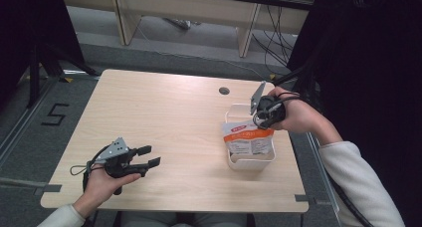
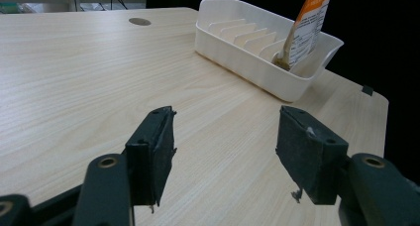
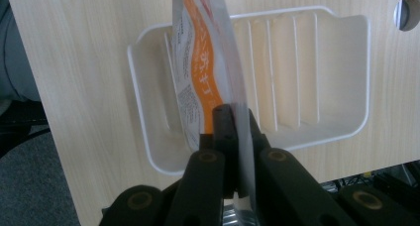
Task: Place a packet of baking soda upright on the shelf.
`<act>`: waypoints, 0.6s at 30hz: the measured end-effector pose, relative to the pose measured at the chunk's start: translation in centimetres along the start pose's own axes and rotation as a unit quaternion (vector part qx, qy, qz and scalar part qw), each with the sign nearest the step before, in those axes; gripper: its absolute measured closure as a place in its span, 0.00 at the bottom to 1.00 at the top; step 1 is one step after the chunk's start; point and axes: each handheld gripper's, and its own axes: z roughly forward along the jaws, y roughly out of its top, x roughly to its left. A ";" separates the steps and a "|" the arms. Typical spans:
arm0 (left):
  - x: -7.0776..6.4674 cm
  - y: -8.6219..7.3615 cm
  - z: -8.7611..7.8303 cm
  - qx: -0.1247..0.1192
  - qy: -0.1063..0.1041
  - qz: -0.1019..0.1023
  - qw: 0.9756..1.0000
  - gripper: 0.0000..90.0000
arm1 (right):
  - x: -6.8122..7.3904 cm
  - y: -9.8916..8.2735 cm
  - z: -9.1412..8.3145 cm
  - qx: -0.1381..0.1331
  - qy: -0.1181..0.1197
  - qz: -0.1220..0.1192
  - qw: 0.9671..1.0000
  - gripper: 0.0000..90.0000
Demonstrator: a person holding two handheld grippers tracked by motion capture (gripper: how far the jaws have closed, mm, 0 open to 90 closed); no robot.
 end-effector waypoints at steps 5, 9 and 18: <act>0.0 0.0 0.0 0.002 0.002 -0.001 1.000 0.43 | 0.0 -0.3 0.3 -0.001 0.000 0.005 1.000 1.00; -0.1 0.0 0.0 0.002 0.004 -0.005 1.000 0.43 | 0.1 -0.6 0.6 0.003 -0.002 0.008 1.000 1.00; -0.1 0.0 0.0 0.002 0.005 -0.006 1.000 0.43 | 0.1 -0.9 1.2 0.008 0.007 0.011 1.000 1.00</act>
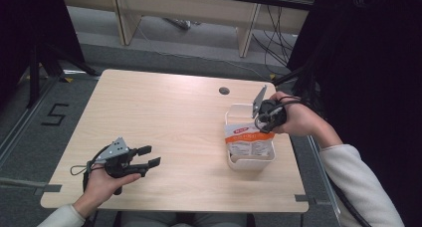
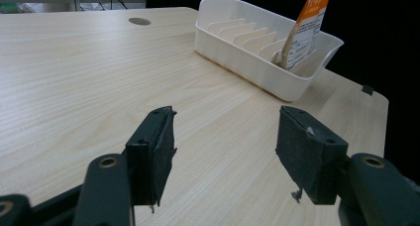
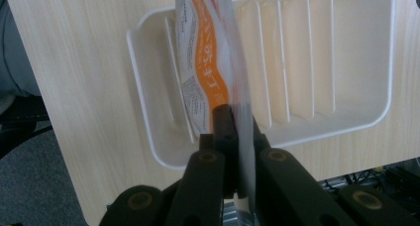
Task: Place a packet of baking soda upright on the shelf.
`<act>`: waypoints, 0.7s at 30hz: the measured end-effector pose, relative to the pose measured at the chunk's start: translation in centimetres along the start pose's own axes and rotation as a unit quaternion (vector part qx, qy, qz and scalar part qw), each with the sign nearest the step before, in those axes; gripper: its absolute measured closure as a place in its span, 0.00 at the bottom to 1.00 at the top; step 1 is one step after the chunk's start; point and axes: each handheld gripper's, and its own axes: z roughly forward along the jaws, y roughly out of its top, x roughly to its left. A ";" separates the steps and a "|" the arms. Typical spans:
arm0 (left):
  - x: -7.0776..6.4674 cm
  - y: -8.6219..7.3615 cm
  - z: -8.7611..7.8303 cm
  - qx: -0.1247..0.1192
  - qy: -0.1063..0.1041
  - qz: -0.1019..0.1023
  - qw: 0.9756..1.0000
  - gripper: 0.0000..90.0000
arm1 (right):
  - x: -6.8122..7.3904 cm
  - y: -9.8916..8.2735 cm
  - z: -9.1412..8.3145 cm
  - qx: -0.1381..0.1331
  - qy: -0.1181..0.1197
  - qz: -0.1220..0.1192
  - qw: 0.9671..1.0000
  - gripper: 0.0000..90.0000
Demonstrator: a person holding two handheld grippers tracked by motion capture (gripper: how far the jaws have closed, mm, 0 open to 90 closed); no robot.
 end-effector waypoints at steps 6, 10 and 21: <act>0.0 0.0 0.0 0.000 0.001 0.000 1.000 0.43 | 0.0 -0.3 0.7 0.005 0.002 -0.002 1.000 1.00; 0.0 0.0 0.0 0.000 0.000 0.002 1.000 0.43 | 0.0 -0.5 0.9 0.004 0.002 0.002 1.000 1.00; 0.1 0.0 0.0 0.001 0.000 0.000 1.000 0.43 | -0.4 -0.4 0.3 -0.030 0.001 0.032 0.999 0.87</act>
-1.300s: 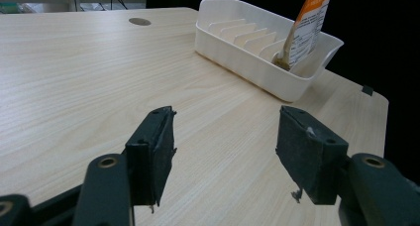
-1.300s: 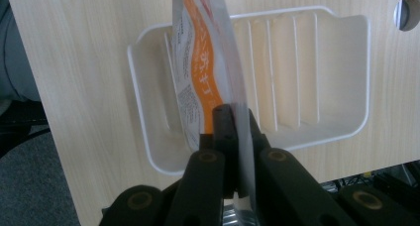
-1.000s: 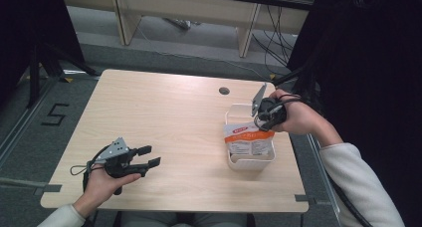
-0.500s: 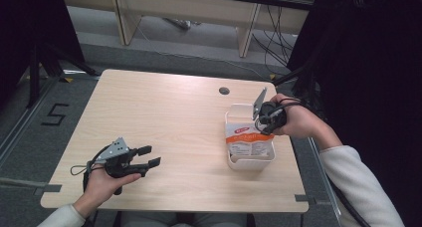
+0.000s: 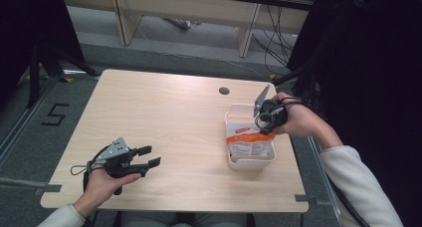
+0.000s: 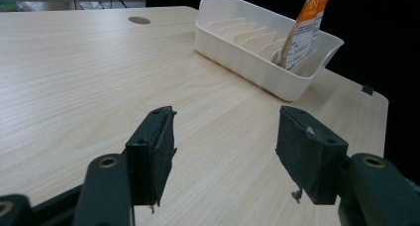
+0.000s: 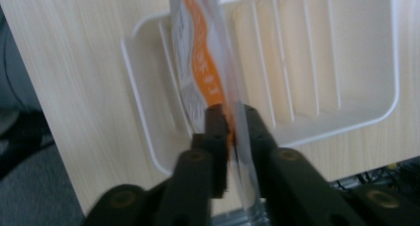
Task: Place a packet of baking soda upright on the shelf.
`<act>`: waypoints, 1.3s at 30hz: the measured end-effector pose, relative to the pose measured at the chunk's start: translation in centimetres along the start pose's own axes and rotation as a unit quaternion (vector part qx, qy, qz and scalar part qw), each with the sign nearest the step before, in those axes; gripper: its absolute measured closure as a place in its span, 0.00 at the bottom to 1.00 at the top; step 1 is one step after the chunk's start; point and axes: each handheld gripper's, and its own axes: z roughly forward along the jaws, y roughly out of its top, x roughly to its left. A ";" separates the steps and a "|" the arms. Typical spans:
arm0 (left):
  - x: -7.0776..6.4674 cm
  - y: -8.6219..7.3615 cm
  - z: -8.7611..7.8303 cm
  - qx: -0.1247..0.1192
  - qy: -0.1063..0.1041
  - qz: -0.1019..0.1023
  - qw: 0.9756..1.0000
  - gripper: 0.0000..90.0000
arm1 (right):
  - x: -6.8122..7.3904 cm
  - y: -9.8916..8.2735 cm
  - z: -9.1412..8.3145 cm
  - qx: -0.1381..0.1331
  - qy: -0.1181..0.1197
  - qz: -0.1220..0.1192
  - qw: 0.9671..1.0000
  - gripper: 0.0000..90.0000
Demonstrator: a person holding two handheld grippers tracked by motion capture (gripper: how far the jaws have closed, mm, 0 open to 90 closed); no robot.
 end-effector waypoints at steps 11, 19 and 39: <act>0.0 0.0 0.1 -0.002 -0.004 0.000 1.000 0.42 | 0.8 1.4 -1.0 -0.104 0.018 0.046 0.993 0.54; 0.0 0.0 0.0 0.000 0.000 -0.003 1.000 0.42 | 2.2 3.0 -1.3 -0.175 0.019 0.056 0.983 0.49; 0.0 0.1 0.1 0.000 -0.003 -0.001 1.000 0.42 | 5.8 6.0 0.3 -0.246 0.027 0.033 0.968 0.48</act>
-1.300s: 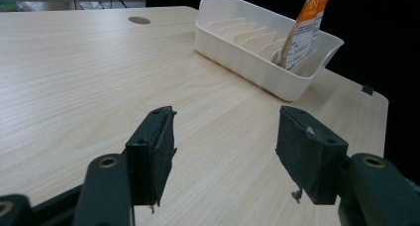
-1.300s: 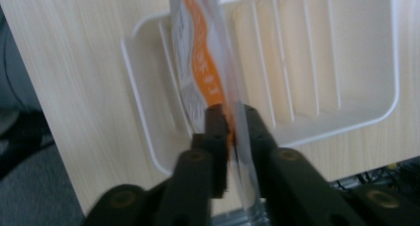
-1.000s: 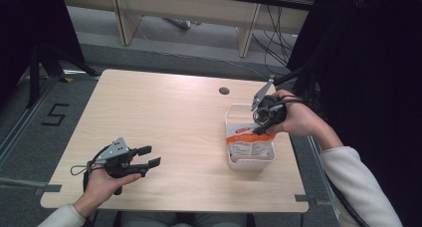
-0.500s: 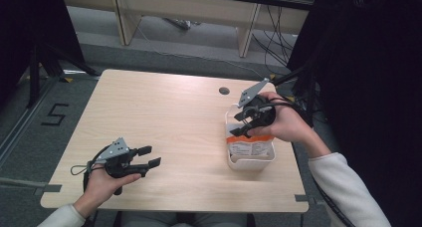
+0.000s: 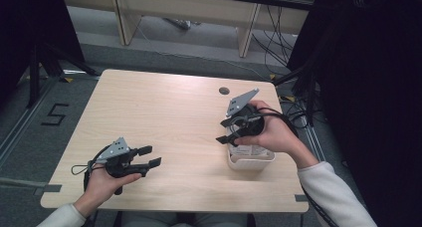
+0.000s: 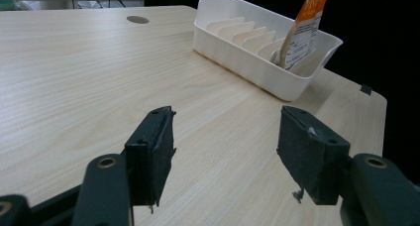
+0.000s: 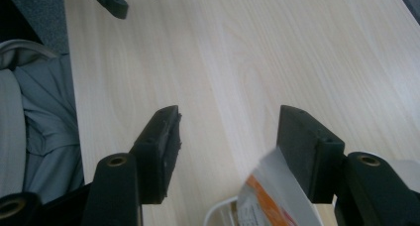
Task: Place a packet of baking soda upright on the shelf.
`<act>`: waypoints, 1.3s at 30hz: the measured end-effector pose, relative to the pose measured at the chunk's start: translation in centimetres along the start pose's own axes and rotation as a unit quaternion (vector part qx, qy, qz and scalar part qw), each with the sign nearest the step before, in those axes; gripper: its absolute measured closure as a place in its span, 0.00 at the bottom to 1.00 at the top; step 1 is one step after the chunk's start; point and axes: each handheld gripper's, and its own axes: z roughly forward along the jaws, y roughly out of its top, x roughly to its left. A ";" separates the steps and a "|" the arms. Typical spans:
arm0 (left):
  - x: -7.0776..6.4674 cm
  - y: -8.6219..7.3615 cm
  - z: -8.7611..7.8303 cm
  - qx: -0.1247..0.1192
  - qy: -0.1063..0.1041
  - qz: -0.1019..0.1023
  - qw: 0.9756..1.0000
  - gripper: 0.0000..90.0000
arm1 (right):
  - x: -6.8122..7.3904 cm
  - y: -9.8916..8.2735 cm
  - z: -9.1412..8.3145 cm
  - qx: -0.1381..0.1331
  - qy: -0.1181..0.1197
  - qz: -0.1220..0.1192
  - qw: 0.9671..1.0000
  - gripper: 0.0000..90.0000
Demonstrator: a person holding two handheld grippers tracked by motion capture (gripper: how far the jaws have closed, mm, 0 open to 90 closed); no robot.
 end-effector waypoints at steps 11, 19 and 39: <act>0.1 0.0 0.0 0.001 -0.001 0.005 1.000 0.42 | 2.7 0.1 1.9 -0.016 0.016 -0.018 1.000 0.49; 0.0 0.0 0.0 -0.001 0.002 -0.002 1.000 0.42 | 4.5 -0.5 3.4 -0.030 0.016 -0.016 0.999 0.50; 0.2 0.0 0.0 0.001 0.000 0.007 1.000 0.42 | 7.4 -4.7 8.5 -0.041 0.031 0.023 0.998 0.50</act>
